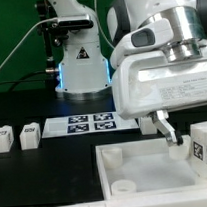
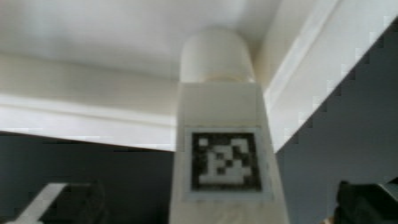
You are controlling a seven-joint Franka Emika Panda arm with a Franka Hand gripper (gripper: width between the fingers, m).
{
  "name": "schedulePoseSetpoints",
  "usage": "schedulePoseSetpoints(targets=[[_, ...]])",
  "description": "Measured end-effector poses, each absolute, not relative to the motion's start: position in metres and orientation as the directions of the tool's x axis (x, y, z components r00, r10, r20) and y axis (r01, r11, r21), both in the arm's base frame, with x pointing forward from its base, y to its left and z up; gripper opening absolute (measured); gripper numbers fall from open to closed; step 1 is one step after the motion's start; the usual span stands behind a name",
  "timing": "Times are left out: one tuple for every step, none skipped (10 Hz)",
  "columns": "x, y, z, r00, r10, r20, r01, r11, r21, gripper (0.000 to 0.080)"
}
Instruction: Assemble one leg
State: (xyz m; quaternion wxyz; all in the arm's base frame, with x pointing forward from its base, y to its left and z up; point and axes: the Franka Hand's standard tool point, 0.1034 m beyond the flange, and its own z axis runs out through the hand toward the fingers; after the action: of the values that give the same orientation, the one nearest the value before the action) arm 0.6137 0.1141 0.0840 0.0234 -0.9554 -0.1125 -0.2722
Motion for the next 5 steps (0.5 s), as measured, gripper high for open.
schedulePoseSetpoints(targets=[[0.617, 0.113, 0.100, 0.829, 0.201, 0.522, 0.226, -0.974, 0.016, 0.0649], [0.614, 0.115, 0.103, 0.879, 0.207, 0.430, 0.228, -0.974, 0.002, 0.0649], [0.618, 0.116, 0.111, 0.910, 0.213, 0.356, 0.231, -0.973, -0.008, 0.0649], [0.621, 0.117, 0.112, 0.946, 0.221, 0.236, 0.233, -0.972, -0.025, 0.0649], [0.624, 0.118, 0.110, 0.962, 0.226, 0.153, 0.234, -0.972, -0.036, 0.0649]])
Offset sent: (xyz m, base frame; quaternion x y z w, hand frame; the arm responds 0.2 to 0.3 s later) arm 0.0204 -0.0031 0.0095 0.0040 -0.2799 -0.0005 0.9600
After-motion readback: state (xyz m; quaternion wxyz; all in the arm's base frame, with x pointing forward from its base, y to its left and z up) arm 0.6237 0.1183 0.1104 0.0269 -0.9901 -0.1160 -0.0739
